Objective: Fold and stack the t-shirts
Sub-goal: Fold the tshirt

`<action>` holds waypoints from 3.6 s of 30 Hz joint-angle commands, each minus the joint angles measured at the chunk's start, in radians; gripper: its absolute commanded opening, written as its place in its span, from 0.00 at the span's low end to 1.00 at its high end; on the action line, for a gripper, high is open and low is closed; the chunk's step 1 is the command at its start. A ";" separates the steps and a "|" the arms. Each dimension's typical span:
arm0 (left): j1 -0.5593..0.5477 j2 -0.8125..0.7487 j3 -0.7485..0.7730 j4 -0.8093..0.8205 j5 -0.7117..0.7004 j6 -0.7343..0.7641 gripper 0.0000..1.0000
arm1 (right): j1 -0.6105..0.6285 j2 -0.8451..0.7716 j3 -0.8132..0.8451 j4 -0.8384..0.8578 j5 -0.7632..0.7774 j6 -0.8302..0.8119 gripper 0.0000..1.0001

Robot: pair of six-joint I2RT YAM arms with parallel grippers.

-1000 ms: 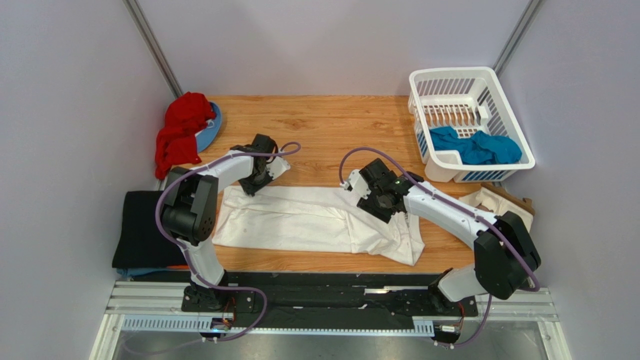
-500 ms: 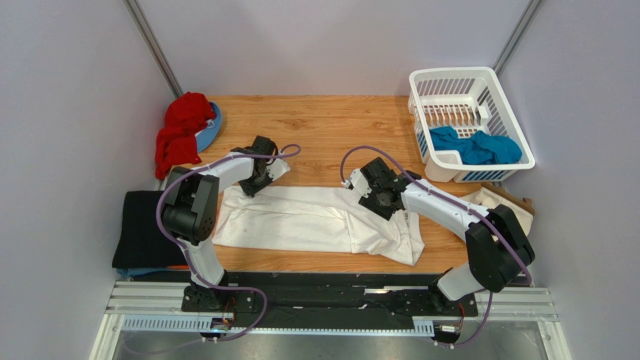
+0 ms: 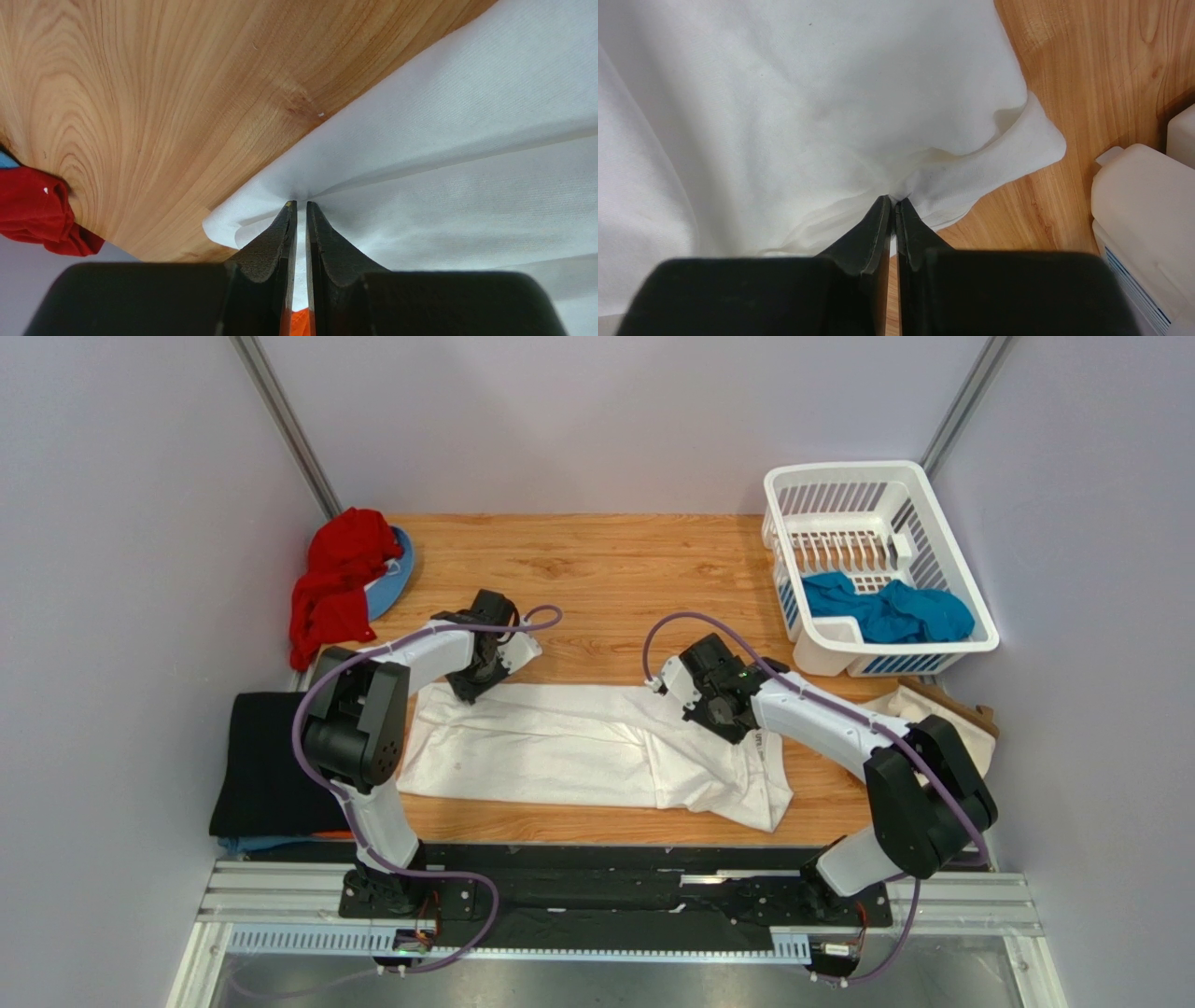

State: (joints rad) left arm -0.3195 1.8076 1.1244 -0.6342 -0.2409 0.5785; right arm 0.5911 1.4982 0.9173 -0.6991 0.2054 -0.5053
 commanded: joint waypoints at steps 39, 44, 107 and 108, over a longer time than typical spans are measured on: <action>-0.001 0.012 -0.029 0.039 -0.017 0.014 0.17 | -0.172 0.050 0.160 -0.011 0.042 -0.119 0.04; -0.001 0.015 -0.031 0.044 -0.015 0.014 0.17 | -0.188 0.066 0.158 0.012 0.045 -0.127 0.04; 0.098 -0.077 -0.031 -0.087 0.126 0.222 0.18 | 0.202 0.197 0.402 -0.099 -0.190 0.070 0.41; 0.103 -0.067 -0.029 -0.093 0.130 0.228 0.18 | 0.208 0.201 0.402 -0.097 -0.190 0.071 0.41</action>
State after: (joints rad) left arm -0.2405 1.7203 1.0546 -0.7006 -0.1467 0.7483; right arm 0.7692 1.6840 1.2728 -0.8356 0.0261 -0.4633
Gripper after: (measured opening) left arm 0.175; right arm 0.407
